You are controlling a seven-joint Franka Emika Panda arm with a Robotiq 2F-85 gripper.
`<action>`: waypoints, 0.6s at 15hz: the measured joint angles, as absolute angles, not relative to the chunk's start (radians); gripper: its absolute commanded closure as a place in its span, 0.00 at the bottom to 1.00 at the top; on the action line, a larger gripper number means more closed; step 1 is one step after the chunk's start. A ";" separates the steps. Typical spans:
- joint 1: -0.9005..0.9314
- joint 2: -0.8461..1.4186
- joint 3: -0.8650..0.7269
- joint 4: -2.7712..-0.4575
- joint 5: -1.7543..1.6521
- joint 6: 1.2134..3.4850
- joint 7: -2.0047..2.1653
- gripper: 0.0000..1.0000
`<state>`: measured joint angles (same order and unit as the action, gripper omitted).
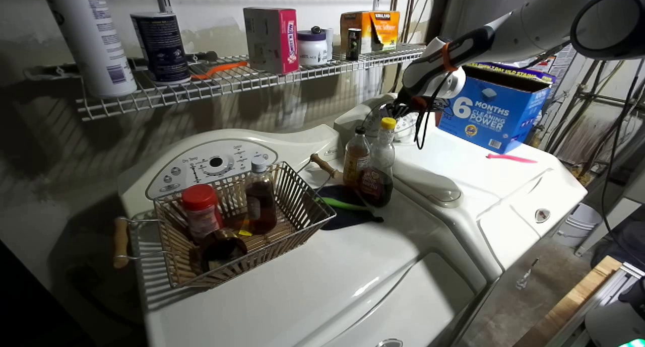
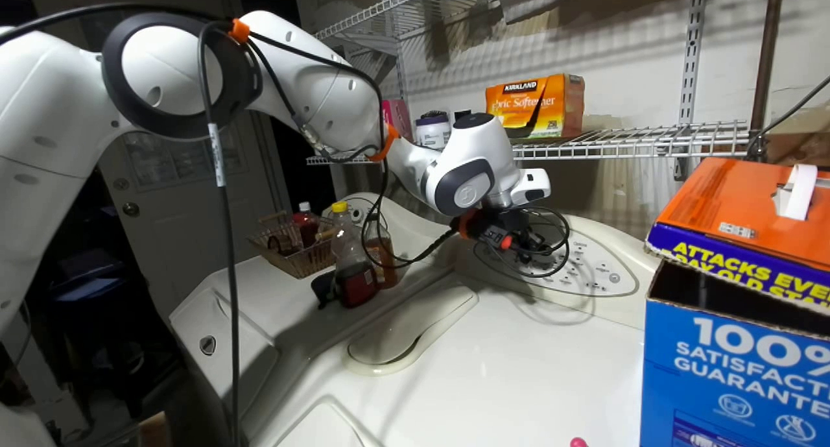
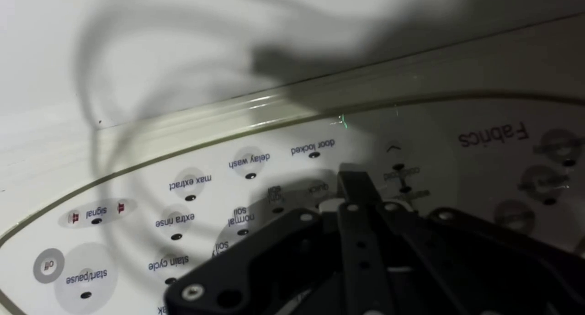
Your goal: Press a button on the washing machine on the right
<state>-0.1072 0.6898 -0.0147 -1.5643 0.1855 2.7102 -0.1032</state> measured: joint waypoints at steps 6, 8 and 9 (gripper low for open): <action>-0.106 0.702 -0.015 -1.539 0.129 2.685 -0.105 1.00; -0.105 0.708 -0.016 -1.517 0.096 2.650 -0.105 1.00; -0.105 0.709 -0.016 -1.509 0.085 2.633 -0.105 1.00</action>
